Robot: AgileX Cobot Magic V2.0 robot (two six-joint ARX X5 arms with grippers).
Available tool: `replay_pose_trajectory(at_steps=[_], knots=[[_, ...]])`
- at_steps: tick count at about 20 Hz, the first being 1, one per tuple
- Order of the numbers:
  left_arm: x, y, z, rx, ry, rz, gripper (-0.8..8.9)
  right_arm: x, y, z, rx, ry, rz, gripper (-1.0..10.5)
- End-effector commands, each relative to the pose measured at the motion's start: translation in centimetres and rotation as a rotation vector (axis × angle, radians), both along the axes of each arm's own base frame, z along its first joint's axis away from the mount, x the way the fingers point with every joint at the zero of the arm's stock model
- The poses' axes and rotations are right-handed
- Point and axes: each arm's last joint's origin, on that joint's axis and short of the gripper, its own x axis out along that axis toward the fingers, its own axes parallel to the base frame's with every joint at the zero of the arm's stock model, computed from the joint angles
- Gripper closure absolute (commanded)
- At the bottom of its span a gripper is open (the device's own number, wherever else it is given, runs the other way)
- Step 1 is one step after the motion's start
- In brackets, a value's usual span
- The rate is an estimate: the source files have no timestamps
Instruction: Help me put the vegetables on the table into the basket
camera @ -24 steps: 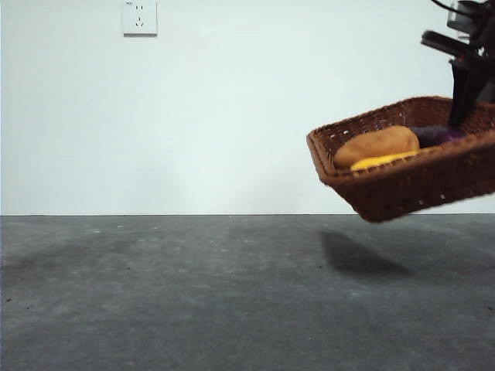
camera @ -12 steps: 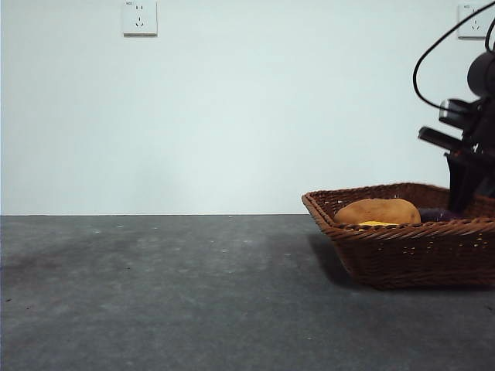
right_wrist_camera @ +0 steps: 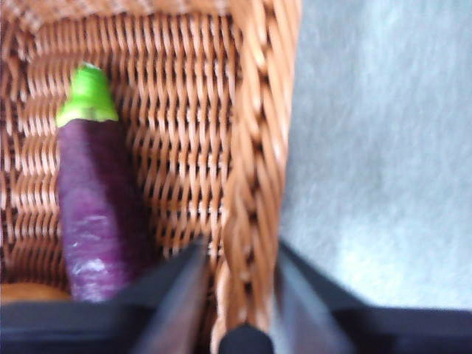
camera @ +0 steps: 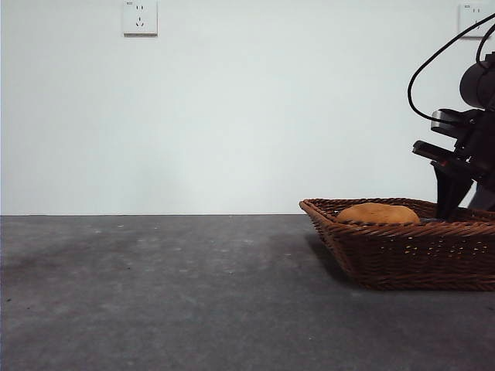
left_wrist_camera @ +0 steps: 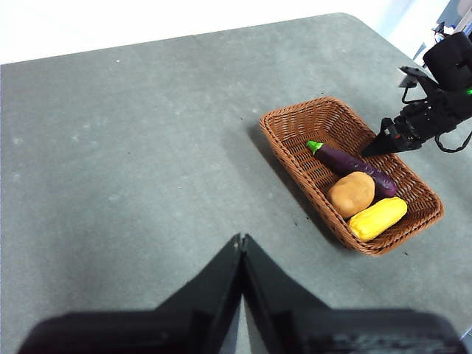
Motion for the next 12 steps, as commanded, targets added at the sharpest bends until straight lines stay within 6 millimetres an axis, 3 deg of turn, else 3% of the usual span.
replay_pose_trajectory(at_steps=[1, 4, 7, 9, 12], knots=[[0.0, 0.0, -0.1, 0.007, -0.003, -0.006, 8.22, 0.1, 0.0, -0.7, -0.009, 0.006, 0.016, 6.9], [0.1, 0.0, -0.1, 0.007, -0.003, -0.006, 8.22, 0.0, -0.1, 1.2, -0.015, -0.05, 0.009, 6.9], [0.1, 0.0, -0.1, 0.007, -0.003, -0.006, 8.22, -1.3, -0.2, 6.7, -0.078, -0.149, -0.028, 6.9], [0.1, 0.0, -0.1, 0.007, -0.003, -0.006, 8.22, -3.8, -0.1, 11.3, -0.08, -0.199, -0.029, 7.0], [0.1, 0.0, -0.1, 0.01, -0.007, -0.013, 8.22, -9.7, 0.7, 17.3, -0.01, -0.229, 0.031, 7.4]])
